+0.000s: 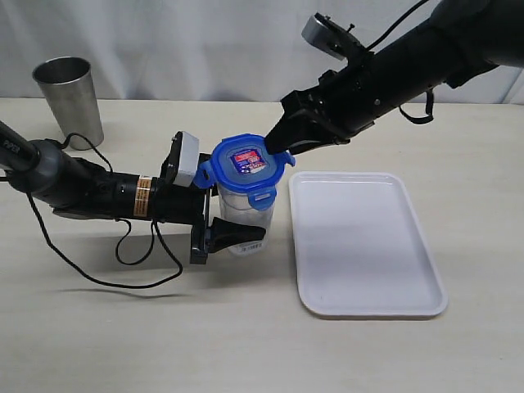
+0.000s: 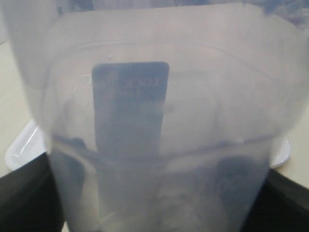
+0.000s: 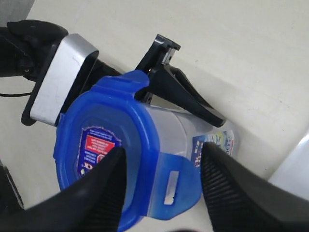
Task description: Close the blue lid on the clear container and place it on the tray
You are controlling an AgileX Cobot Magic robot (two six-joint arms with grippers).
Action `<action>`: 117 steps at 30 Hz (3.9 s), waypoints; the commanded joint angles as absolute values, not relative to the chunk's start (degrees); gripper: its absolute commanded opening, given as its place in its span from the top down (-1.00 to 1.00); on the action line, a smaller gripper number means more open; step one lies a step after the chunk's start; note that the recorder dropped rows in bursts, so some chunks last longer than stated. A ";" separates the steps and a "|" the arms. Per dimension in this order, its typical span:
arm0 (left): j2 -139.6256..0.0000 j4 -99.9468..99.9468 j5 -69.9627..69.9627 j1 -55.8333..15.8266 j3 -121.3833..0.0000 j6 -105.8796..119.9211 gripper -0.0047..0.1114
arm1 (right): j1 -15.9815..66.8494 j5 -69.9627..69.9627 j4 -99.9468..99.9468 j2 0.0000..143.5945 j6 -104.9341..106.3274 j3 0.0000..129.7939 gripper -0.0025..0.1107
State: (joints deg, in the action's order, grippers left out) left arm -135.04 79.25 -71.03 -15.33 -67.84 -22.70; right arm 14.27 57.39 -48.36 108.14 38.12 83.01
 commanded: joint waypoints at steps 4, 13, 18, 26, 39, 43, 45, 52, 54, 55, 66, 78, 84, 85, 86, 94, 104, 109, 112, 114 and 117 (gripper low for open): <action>-135.51 78.86 -69.96 -15.33 -68.20 -22.55 0.92 | 15.66 57.52 -42.53 108.14 33.92 83.28 0.14; -135.51 78.86 -69.96 -15.33 -68.20 -22.55 0.92 | 16.10 62.21 -44.52 114.04 33.92 83.28 0.37; -135.51 78.86 -69.96 -15.33 -68.20 -22.55 0.92 | 16.10 64.73 -45.42 116.82 33.88 83.28 0.37; -135.51 78.86 -69.96 -15.33 -68.20 -22.55 0.92 | 16.10 64.73 -45.64 117.13 35.28 83.28 0.33; -135.51 78.86 -69.96 -15.33 -68.20 -22.72 0.92 | 15.85 62.38 -45.64 115.31 36.62 83.28 0.01; -135.51 78.75 -69.96 -15.33 -68.20 -22.72 0.92 | 14.58 62.30 -45.40 112.86 36.62 83.28 0.01; -135.51 78.75 -69.96 -15.33 -68.20 -22.72 0.92 | 13.87 62.15 -45.30 111.74 36.72 83.28 0.01; -135.51 78.75 -69.96 -15.33 -68.20 -22.72 0.92 | 12.78 62.27 -45.81 108.46 39.88 83.28 0.01; -135.51 78.75 -69.96 -15.33 -68.20 -22.72 0.92 | 12.78 63.15 -48.83 107.76 41.94 83.28 0.01; -135.51 78.75 -69.96 -15.33 -68.20 -22.72 0.92 | 12.78 63.44 -50.24 107.65 43.02 83.28 0.02; -135.51 78.75 -69.96 -15.33 -68.20 -22.72 0.92 | 13.05 66.68 -55.36 101.34 55.28 83.28 0.02; -135.51 78.75 -69.96 -15.33 -68.20 -22.72 0.92 | 28.09 57.01 -25.20 98.03 56.38 83.28 0.21; -135.51 78.75 -69.96 -15.33 -68.20 -22.72 0.92 | 33.93 51.96 -12.28 98.03 51.97 82.37 0.21; -135.51 78.75 -69.96 -15.33 -68.20 -22.72 0.92 | 34.70 50.84 -11.19 98.03 51.97 81.71 0.21; -135.51 78.75 -69.96 -15.33 -68.20 -22.72 0.92 | 35.23 49.98 -10.35 98.03 51.97 80.89 0.21; -135.51 78.75 -69.96 -15.33 -68.20 -22.72 0.92 | 36.85 42.23 -3.43 98.03 50.05 75.17 0.21; -135.51 78.75 -69.96 -15.33 -68.20 -22.72 0.92 | 36.85 40.38 -3.62 98.03 52.67 72.33 0.22; -135.51 78.75 -69.96 -15.33 -68.20 -22.72 0.92 | 36.85 39.07 -3.62 98.03 52.68 72.33 0.22; -135.51 78.75 -69.96 -15.33 -68.20 -22.72 0.92 | 36.85 39.07 -3.62 98.03 52.68 72.33 0.22; -135.51 78.75 -69.96 -15.33 -68.20 -22.72 0.92 | 37.10 39.11 -3.62 98.03 52.68 72.33 0.22; -135.51 78.75 -69.96 -15.33 -68.20 -22.72 0.92 | 39.01 39.04 -2.31 97.81 52.68 72.33 0.22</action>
